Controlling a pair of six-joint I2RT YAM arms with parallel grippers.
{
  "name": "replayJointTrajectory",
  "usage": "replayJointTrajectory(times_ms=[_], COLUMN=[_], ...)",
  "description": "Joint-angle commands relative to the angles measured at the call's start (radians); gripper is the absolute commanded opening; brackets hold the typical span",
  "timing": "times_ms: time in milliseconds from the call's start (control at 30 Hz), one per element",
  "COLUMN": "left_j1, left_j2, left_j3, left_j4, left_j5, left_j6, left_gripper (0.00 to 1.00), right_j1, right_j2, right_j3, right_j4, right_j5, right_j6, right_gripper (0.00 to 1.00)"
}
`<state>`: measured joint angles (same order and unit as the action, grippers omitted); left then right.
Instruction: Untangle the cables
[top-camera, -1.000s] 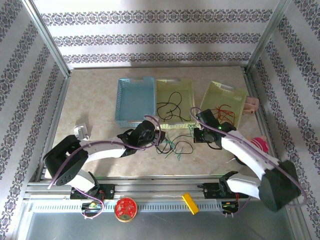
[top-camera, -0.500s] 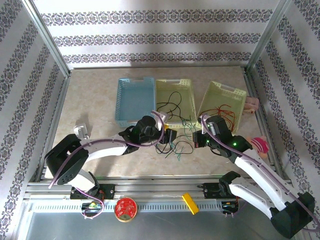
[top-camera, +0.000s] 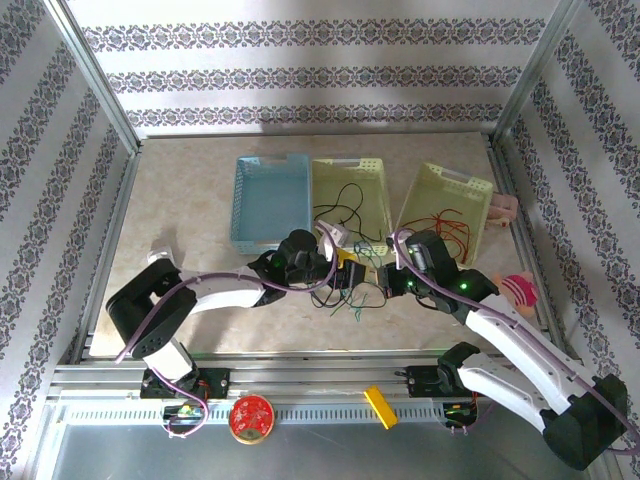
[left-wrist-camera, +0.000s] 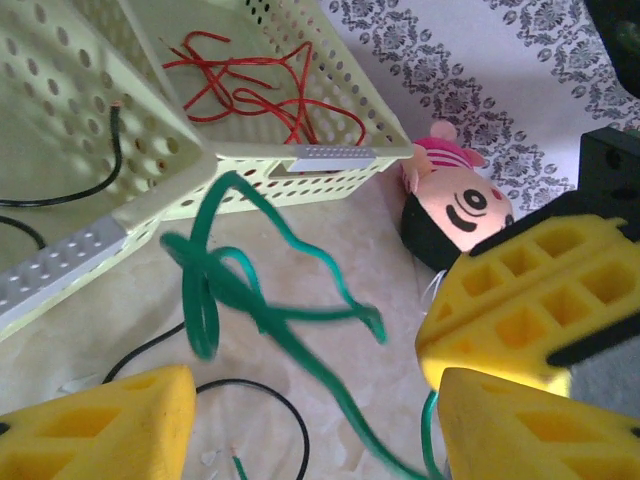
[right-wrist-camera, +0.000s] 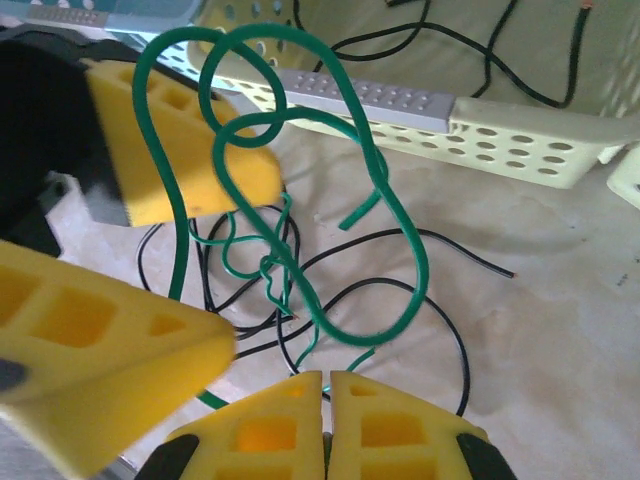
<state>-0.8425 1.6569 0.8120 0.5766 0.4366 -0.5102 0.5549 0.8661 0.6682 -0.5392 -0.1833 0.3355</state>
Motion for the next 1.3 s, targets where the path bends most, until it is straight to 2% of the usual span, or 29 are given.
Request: replayJointTrajectory(times_ms=[0, 133, 267, 400, 633, 733, 900, 1033, 1267], left_j1=[0.006, 0.011, 0.022, 0.035, 0.072, 0.096, 0.127, 0.15, 0.172], left_j2=[0.047, 0.106, 0.152, 0.154, 0.104, 0.071, 0.002, -0.067, -0.221], left_j3=[0.06, 0.108, 0.146, 0.145, 0.132, 0.105, 0.018, -0.065, -0.169], left_j4=[0.06, 0.065, 0.088, 0.124, 0.172, 0.193, 0.246, 0.269, 0.262], left_j5=[0.078, 0.112, 0.134, 0.036, -0.206, -0.308, -0.435, -0.509, -0.612], left_j6=[-0.027, -0.035, -0.064, -0.084, -0.084, -0.095, -0.113, -0.117, -0.092], left_gripper=[0.63, 0.52, 0.3, 0.19, 0.18, 0.18, 0.16, 0.12, 0.13], right_j1=[0.015, 0.026, 0.035, 0.058, 0.123, 0.161, 0.163, 0.127, -0.005], right_j2=[-0.028, -0.039, -0.035, -0.016, 0.037, 0.04, 0.018, -0.001, -0.013], right_j3=[-0.005, -0.007, -0.006, -0.001, 0.017, 0.022, 0.018, 0.01, 0.008], right_j4=[0.025, 0.031, 0.033, 0.028, 0.001, -0.018, -0.039, -0.039, -0.038], right_j5=[-0.019, -0.025, -0.034, -0.042, -0.033, 0.016, 0.1, 0.152, 0.141], right_j6=[-0.022, -0.027, -0.033, -0.048, -0.079, -0.082, -0.057, -0.033, -0.011], right_gripper=[0.0, 0.0, 0.0, 0.0, 0.0, 0.0, 0.0, 0.0, 0.0])
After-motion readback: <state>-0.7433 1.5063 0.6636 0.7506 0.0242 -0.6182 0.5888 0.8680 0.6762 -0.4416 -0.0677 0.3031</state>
